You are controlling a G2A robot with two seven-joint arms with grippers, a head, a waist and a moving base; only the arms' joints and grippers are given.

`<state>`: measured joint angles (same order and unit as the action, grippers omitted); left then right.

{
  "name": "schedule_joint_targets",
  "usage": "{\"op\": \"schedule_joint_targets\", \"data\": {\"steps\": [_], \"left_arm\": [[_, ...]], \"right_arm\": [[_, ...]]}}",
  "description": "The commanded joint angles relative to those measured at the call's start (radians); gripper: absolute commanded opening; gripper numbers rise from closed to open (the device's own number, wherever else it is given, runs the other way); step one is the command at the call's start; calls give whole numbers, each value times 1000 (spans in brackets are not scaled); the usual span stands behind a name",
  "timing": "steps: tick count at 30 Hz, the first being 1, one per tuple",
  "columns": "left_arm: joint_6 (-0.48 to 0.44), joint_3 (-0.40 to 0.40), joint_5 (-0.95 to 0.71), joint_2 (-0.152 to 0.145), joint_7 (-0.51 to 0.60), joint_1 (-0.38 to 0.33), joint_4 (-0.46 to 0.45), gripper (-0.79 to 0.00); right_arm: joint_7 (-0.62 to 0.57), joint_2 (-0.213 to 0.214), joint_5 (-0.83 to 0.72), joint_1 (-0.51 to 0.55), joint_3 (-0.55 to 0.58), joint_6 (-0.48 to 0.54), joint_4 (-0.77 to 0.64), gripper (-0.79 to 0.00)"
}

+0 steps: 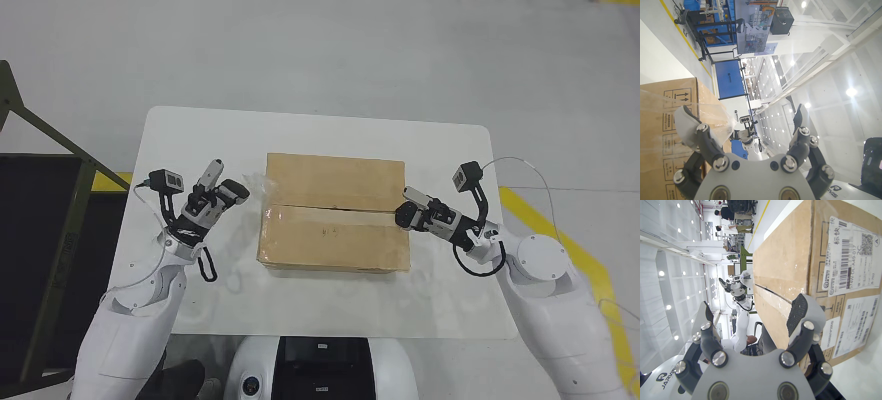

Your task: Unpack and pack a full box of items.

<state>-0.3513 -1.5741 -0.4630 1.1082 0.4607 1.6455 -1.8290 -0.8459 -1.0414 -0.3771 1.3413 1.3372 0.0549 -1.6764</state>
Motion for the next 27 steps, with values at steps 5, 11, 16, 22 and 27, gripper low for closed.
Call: {"op": "schedule_joint_targets", "data": {"steps": [5, 11, 16, 22, 27], "left_arm": [[24, 23, 10, 3, -7, -6, -5, 0], [25, 75, 31, 10, -18, -16, -2, 0], [23, 82, 7, 13, -4, -14, 4, 0], [22, 88, 1, 14, 39, -18, -4, 0], [-6, 97, 47, 15, 45, -7, -23, 0]], "right_arm": [[0, 0, 0, 0, 0, 0, 0, 0], [0, 0, 0, 0, 0, 0, 0, 0], [0, 0, 0, 0, 0, 0, 0, 0], [0, 0, 0, 0, 0, 0, 0, 0], [0, 0, 0, 0, 0, 0, 0, 0]]}}
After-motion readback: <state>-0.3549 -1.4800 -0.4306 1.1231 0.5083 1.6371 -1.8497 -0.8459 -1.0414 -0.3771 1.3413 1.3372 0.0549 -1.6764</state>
